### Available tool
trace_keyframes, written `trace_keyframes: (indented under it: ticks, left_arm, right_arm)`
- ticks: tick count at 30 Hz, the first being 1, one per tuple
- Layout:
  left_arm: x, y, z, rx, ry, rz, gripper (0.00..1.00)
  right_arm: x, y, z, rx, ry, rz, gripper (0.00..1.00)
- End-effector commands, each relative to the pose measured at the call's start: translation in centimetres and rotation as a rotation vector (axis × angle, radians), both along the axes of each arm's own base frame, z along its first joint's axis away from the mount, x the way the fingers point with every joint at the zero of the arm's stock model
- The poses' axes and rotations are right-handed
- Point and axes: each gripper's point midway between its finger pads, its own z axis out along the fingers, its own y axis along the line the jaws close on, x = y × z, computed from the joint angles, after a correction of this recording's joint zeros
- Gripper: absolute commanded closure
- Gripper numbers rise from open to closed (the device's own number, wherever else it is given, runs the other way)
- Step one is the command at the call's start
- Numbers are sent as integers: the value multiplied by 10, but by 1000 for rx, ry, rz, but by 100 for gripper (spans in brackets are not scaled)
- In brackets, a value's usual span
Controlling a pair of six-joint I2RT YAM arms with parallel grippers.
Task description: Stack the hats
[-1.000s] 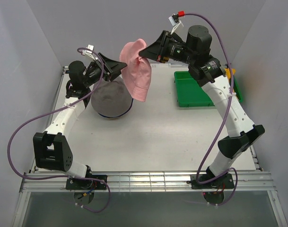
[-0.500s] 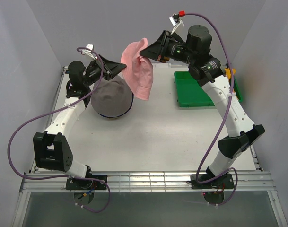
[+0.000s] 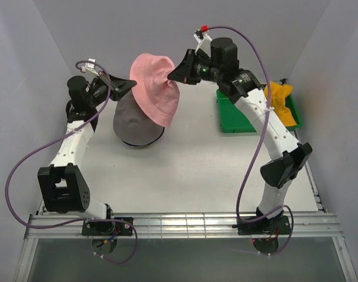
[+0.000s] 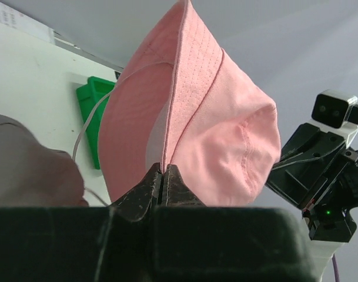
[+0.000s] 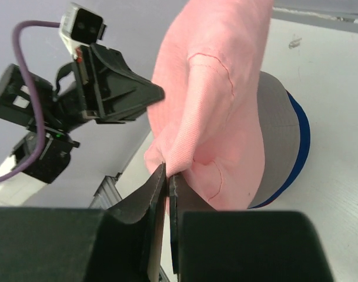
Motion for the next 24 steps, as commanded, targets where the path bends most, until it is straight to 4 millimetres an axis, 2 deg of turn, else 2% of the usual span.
trace_keyframes:
  ticks: [1, 5, 12, 19, 24]
  left_arm:
    - [-2, 19, -9, 37, 31, 28, 100]
    - [4, 30, -19, 76, 45, 57, 100]
    - [11, 38, -27, 88, 68, 58, 100]
    - [12, 73, -35, 77, 95, 106, 100]
    - [7, 86, -42, 81, 108, 121, 100]
  right_arm:
    - [6, 8, 3, -39, -57, -21, 92]
    - [13, 18, -13, -74, -55, -39, 92]
    - [17, 27, -16, -84, -71, -49, 92]
    - [20, 42, -30, -98, -62, -27, 92]
    - [22, 52, -40, -104, -56, -17, 92]
